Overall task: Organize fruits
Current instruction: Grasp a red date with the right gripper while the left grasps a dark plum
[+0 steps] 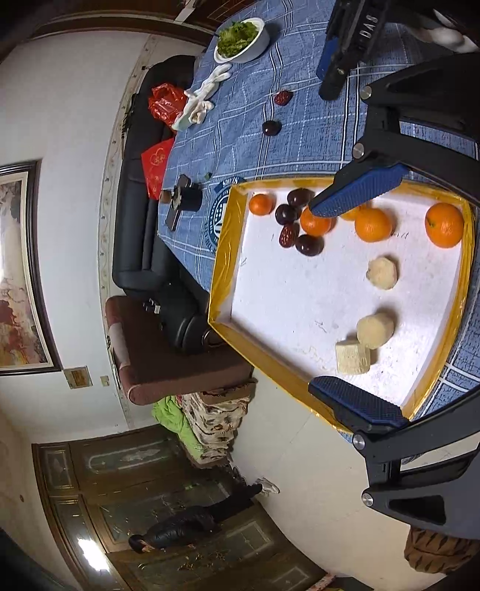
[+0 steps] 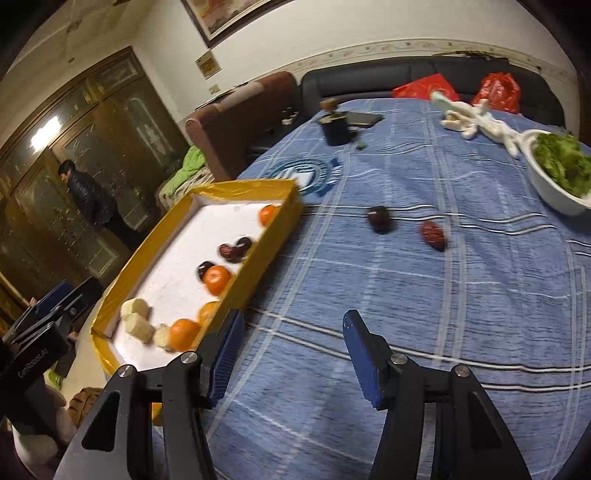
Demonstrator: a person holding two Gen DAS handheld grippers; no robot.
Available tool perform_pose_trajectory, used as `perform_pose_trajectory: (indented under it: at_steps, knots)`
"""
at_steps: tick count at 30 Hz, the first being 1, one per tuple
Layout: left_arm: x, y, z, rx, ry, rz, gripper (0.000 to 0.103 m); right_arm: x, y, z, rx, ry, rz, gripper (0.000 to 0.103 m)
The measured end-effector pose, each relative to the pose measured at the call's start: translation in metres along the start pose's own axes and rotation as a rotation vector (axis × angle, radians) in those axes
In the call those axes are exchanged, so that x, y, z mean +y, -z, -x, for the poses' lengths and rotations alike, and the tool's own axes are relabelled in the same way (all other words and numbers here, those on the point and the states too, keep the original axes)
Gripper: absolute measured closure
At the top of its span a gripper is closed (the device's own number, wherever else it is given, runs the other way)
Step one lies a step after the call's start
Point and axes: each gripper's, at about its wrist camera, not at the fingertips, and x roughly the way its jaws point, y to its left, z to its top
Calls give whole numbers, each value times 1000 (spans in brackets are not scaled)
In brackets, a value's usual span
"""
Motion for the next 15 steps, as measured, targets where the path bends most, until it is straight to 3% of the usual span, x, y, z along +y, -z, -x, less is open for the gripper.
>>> perform_pose_trajectory:
  at_steps: [10,15]
  knots:
    - [-21,3,-14,48,142,-19,16,-88,-17,25,-47,158,-132,42]
    - [-41,2,-19,71,214,-51,16,-93,-35,3,-30,188,-107,42]
